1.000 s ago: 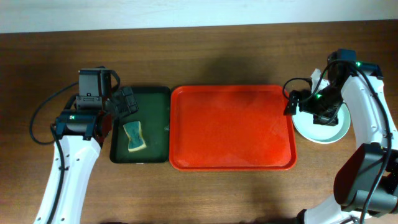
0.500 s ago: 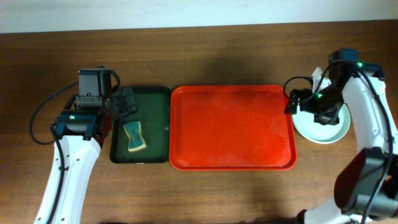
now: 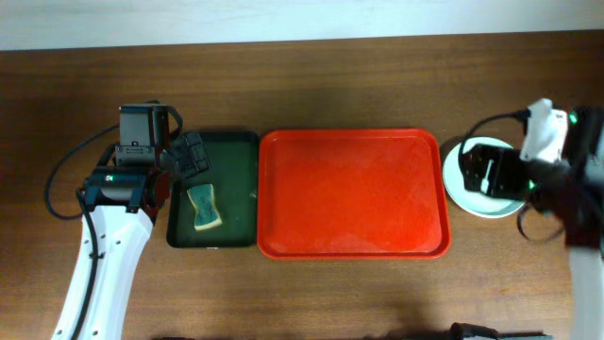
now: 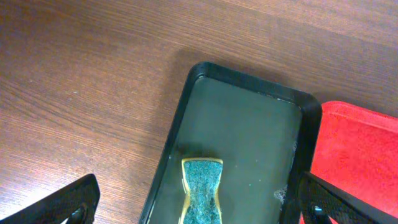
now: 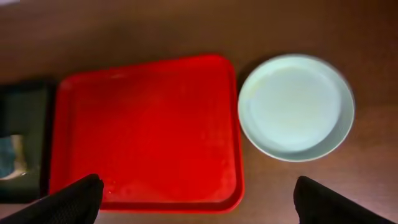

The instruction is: Clean dirty plates on tray and stack at the side

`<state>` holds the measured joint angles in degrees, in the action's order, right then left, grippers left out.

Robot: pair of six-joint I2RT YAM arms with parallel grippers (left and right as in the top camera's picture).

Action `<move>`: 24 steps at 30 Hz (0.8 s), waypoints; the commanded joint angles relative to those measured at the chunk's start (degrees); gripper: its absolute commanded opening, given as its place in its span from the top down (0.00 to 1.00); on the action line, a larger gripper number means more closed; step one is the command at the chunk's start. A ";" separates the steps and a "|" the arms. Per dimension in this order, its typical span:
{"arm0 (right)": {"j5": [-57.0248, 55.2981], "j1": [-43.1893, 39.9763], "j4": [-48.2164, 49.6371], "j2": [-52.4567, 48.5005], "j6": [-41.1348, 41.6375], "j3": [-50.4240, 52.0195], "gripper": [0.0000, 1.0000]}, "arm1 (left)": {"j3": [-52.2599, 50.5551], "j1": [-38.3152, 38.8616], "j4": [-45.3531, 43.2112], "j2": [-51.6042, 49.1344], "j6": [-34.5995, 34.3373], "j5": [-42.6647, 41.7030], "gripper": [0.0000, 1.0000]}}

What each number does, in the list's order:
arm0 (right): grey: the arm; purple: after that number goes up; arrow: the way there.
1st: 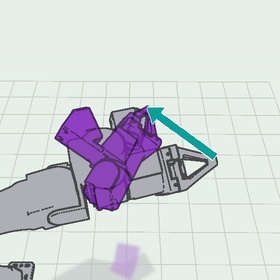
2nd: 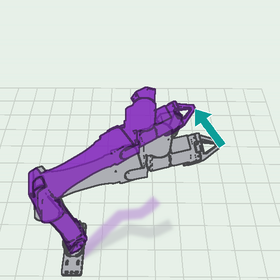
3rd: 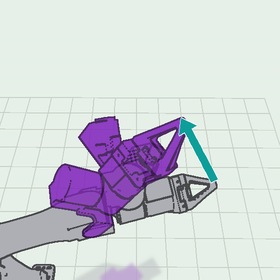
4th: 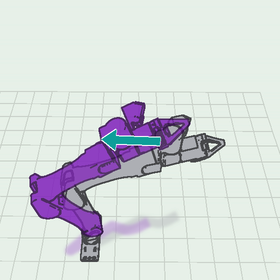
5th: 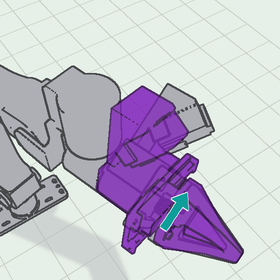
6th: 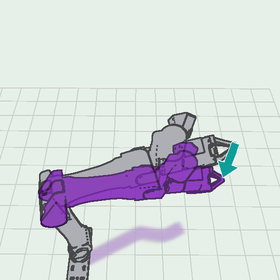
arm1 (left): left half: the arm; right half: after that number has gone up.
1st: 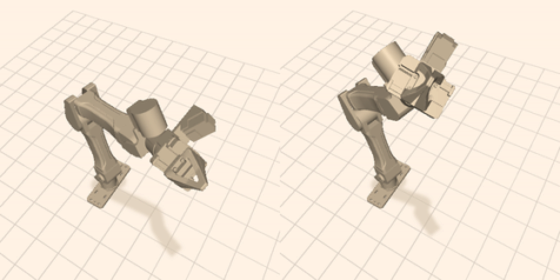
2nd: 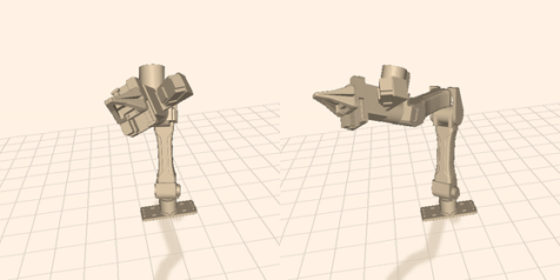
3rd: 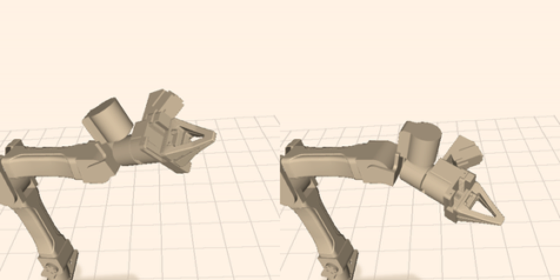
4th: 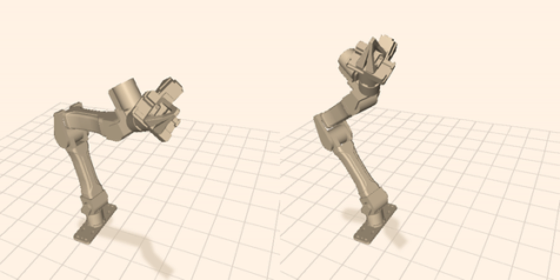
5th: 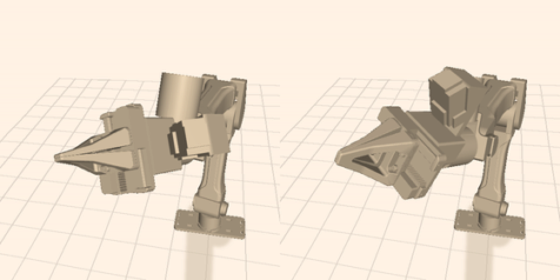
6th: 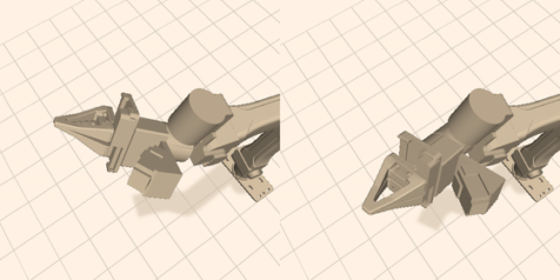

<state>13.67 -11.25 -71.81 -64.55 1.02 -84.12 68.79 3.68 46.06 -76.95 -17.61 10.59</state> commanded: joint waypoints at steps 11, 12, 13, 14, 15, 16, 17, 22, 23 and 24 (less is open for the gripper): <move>0.72 16.63 0.00 26.18 -0.59 0.07 0.02 | 0.46 -0.11 -0.11 -0.17 0.28 0.81 0.01; 0.72 16.63 0.00 28.02 -0.59 0.07 0.02 | 0.46 -0.11 -0.11 -0.17 0.28 0.81 0.01; 0.72 16.63 0.00 29.44 -0.59 0.07 0.02 | 0.46 -0.11 -0.09 -0.17 0.28 0.81 0.01; 0.72 16.63 -0.02 30.99 -0.59 0.07 0.02 | 0.46 -0.11 -0.11 -0.17 0.28 0.81 0.01; 0.70 16.63 -0.04 32.96 -0.59 0.07 0.02 | 0.46 -0.11 -0.11 -0.17 0.28 0.81 0.01; 0.70 16.57 -0.07 34.64 -0.61 0.07 0.02 | 0.46 -0.11 -0.11 -0.17 0.28 0.81 0.01; -0.57 16.35 0.20 36.76 -2.03 0.07 0.02 | 0.46 -0.11 -0.11 -0.17 0.28 0.81 0.01; -3.41 16.37 5.05 46.82 -9.01 2.80 0.02 | 0.46 -0.11 -0.11 -0.17 0.28 0.81 0.01; -3.41 16.37 6.93 48.70 -9.88 4.24 0.02 | 0.46 -0.11 -0.11 -0.17 0.28 0.81 0.01; -3.41 16.37 9.31 50.90 -10.29 6.32 0.02 | 0.46 -0.11 -0.11 -0.17 0.28 0.81 0.01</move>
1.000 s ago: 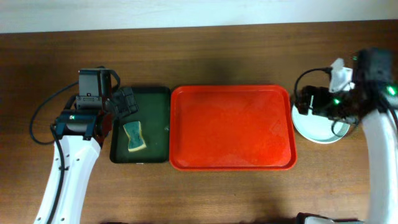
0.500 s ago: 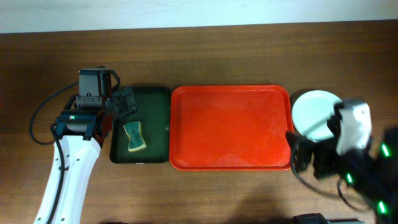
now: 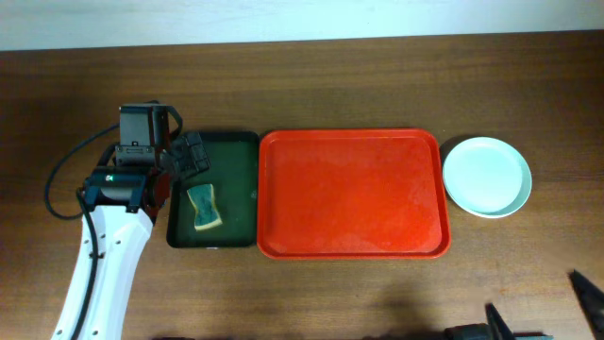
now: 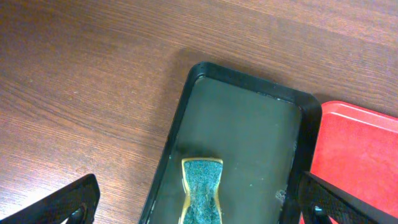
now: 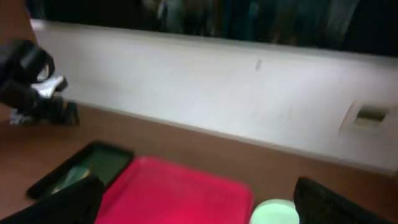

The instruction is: Clean dirty plates on tray and stack at the side

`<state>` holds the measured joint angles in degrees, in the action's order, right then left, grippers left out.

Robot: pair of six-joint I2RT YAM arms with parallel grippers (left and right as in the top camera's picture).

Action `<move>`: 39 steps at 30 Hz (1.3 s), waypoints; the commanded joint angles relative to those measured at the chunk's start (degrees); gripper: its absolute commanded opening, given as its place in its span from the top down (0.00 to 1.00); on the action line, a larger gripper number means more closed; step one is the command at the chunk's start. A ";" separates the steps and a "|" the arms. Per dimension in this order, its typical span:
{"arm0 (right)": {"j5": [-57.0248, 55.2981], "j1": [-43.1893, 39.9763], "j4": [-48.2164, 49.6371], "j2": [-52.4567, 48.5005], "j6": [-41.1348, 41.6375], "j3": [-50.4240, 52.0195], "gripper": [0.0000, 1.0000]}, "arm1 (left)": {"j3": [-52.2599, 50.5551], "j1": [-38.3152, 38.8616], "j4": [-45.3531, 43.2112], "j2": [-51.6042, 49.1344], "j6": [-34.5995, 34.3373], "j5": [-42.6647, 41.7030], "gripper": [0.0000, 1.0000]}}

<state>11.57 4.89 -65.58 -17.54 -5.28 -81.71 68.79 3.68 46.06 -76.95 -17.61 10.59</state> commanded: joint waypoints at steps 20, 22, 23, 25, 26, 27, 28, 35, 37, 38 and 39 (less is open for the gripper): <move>8.35 0.35 70.29 17.29 -3.91 56.00 0.02 | 0.46 -0.11 -0.11 -0.17 0.28 0.81 0.01; 7.32 0.35 74.90 17.29 -3.91 60.46 0.02 | 0.46 -0.09 -0.09 -0.17 0.28 0.81 0.01; 6.82 0.33 76.46 17.29 -3.93 62.64 0.02 | 0.46 -0.09 -0.11 -0.17 0.28 0.81 0.01; 5.64 0.35 77.64 17.29 -3.93 65.79 0.01 | 0.46 -0.11 -0.11 -0.17 0.28 0.81 0.01; 4.66 0.31 77.68 17.29 -3.91 67.45 0.02 | 0.46 -0.09 -0.11 -0.17 0.28 0.81 0.01; 3.45 0.31 77.70 17.29 -3.91 69.26 0.01 | 0.46 -0.11 -0.11 -0.17 0.28 0.81 0.01; 1.99 0.31 77.68 17.29 -3.91 71.12 0.02 | 0.46 -0.11 -0.11 -0.17 0.28 0.81 0.01; -0.33 0.35 77.64 17.31 -3.52 78.75 0.02 | 0.46 -0.11 -0.11 -0.17 0.28 0.81 0.01; -0.92 0.35 77.64 17.31 -2.60 81.07 0.01 | 0.46 -0.11 -0.11 -0.17 0.28 0.81 0.01; -1.25 0.39 76.26 17.31 -2.64 81.40 0.02 | 0.46 -0.11 -0.11 -0.17 0.28 0.81 0.01; -2.03 0.63 74.20 17.31 -2.69 81.40 0.02 | 0.46 -0.11 -0.11 -0.17 0.28 0.81 0.01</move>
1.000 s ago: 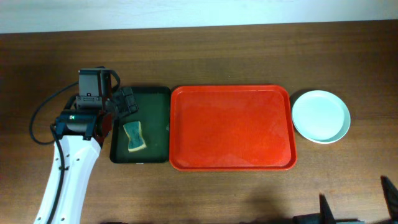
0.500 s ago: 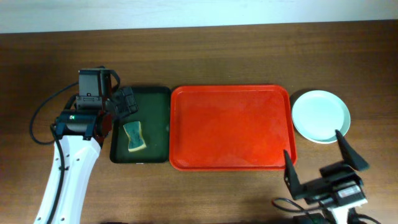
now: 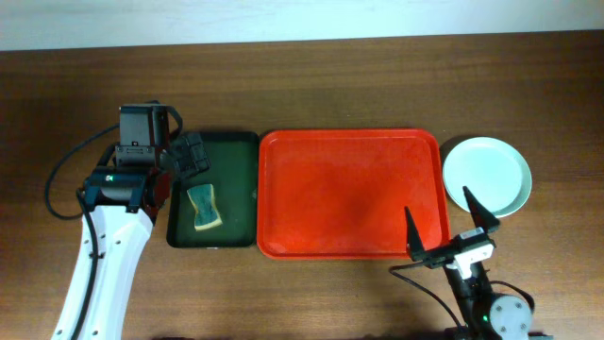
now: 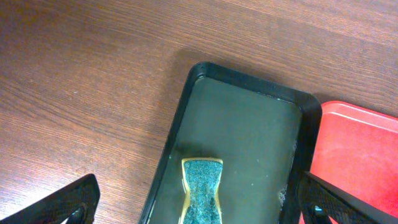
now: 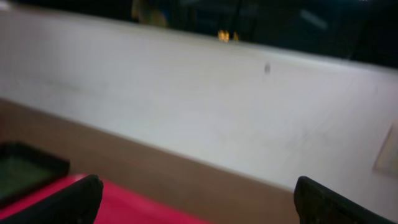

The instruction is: Clean dirty plates on tray and stack at the side

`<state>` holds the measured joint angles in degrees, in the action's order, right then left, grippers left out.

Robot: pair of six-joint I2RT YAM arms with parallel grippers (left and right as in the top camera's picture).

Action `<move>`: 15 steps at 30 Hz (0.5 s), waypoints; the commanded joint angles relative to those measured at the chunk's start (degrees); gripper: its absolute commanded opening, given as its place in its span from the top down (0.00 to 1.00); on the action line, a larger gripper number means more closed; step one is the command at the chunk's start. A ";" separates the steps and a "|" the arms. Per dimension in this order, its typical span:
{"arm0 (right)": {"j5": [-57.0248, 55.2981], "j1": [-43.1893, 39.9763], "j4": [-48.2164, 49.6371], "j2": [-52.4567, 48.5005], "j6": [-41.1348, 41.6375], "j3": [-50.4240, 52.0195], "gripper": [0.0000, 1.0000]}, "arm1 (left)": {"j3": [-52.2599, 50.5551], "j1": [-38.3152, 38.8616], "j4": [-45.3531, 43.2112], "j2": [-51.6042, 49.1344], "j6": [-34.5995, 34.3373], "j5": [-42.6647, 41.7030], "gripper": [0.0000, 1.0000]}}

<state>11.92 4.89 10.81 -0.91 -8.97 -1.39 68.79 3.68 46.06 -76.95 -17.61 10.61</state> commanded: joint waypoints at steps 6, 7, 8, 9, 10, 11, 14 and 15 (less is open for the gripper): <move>-8.39 2.56 -11.52 0.68 1.14 1.07 0.02 | 0.46 -0.11 -0.11 -0.17 0.28 0.79 0.01; -8.92 2.51 -13.29 0.68 1.53 1.07 0.02 | 0.46 -0.11 -0.11 -0.17 0.28 0.79 0.01; -11.15 2.51 -15.74 0.68 4.26 1.07 0.01 | 0.46 -0.11 -0.11 -0.17 0.28 0.79 0.01; -12.33 2.49 -15.54 0.68 5.14 1.07 0.02 | 0.46 -0.11 -0.11 -0.17 0.28 0.79 0.01; -12.87 2.51 -15.54 0.68 5.07 1.07 0.02 | 0.46 -0.11 -0.11 -0.17 0.28 0.79 0.01; -12.92 2.51 -15.54 0.68 4.70 1.07 0.01 | 0.46 -0.09 -0.11 -0.17 0.28 0.79 0.01; -12.63 2.62 -15.52 0.68 4.76 1.07 0.02 | 0.46 -0.09 -0.11 -0.17 0.28 0.79 0.01; -12.61 2.62 -15.52 0.68 4.74 1.07 0.02 | 0.46 -0.11 -0.11 -0.17 0.28 0.79 0.01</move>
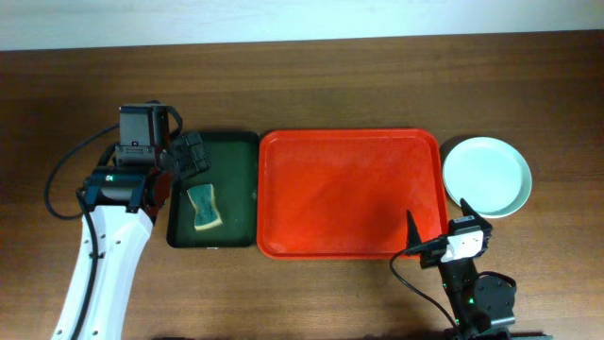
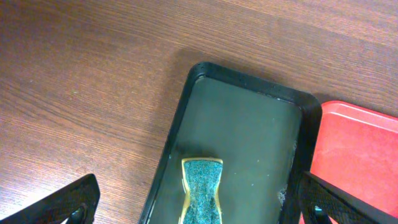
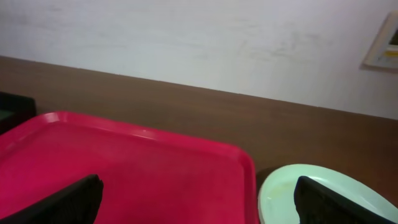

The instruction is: Clean dirty plates on tray and stack at the side

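Observation:
The red tray lies mid-table with nothing on it, its near corner also in the right wrist view. A pale green plate rests on the table just right of the tray, and its rim shows low in the right wrist view. My right gripper sits by the table's front edge, below the tray's right corner. It is open and empty in its own view. My left gripper hangs open over the dark tray, above the sponge.
The dark green tray with the teal and yellow sponge stands against the red tray's left side. A pale wall runs behind the table. Bare wood surrounds the trays.
The right wrist view mostly showed the wall; now it shows the red tray and the plate. The right gripper sits slightly lower in the overhead view. The left arm has not moved.
My right gripper was open above the plate at the right. Then it was gone from there and barely showed at the front edge, with the plate left on the table. Then it stood below the tray's right corner, as now. The left gripper stayed over the sponge tray.

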`<state>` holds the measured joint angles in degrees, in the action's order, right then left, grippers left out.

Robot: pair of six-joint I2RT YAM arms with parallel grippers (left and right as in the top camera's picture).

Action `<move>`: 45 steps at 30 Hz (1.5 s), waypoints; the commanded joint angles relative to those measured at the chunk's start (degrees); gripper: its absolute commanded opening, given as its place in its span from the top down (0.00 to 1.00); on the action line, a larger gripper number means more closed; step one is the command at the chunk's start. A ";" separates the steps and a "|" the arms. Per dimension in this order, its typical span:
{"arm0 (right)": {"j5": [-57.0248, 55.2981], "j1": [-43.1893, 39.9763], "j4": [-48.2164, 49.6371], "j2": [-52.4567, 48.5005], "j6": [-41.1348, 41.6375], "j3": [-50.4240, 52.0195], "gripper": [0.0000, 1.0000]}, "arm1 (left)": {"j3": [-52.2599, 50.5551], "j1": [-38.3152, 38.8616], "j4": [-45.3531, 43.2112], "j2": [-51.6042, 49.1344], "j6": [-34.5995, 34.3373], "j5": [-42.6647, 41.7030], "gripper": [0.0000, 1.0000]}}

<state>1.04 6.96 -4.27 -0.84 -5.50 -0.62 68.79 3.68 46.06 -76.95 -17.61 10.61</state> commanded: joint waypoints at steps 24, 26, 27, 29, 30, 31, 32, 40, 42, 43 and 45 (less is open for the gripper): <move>-1.73 0.52 -0.44 0.48 1.27 0.31 0.01 | 0.46 -0.11 -0.09 -0.17 0.28 0.79 0.01; -1.73 0.52 -0.44 0.48 1.27 0.31 0.02 | 0.46 -0.11 -0.11 -0.17 0.28 0.79 0.01; -1.73 0.52 -0.44 0.48 1.27 0.31 0.01 | 0.46 -0.11 -0.11 -0.17 0.28 0.79 0.01; -1.73 0.52 -0.44 0.48 1.27 0.31 0.01 | 0.46 -0.09 -0.11 -0.17 0.28 0.79 0.01; -1.73 0.52 -0.44 0.48 1.27 0.31 0.02 | 0.46 -0.11 -0.11 -0.17 0.26 0.79 0.01; -1.73 0.52 -0.44 0.48 1.29 0.31 0.02 | 0.46 -0.11 -0.13 -0.17 0.28 0.79 0.01; -1.73 0.52 -0.44 0.48 1.27 0.31 0.02 | 0.13 0.07 -0.09 -0.35 0.28 0.68 0.01; -1.73 0.52 -0.44 0.48 1.29 0.31 0.01 | -6.08 0.39 -0.11 9.38 0.28 0.79 0.01; -1.75 0.52 -0.44 0.48 1.27 0.31 0.02 | -10.71 0.39 -0.11 16.48 0.28 0.79 0.01; -1.73 0.52 -0.44 0.48 1.29 0.31 0.02 | -12.35 0.39 -0.11 18.75 0.28 0.79 0.01; -1.73 0.52 -0.44 0.48 1.27 0.31 0.02 | -16.37 0.39 -0.11 24.33 0.28 0.81 0.01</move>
<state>0.14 6.96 -4.29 -0.84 -4.69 -0.62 58.74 3.79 46.00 -61.95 -17.61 10.61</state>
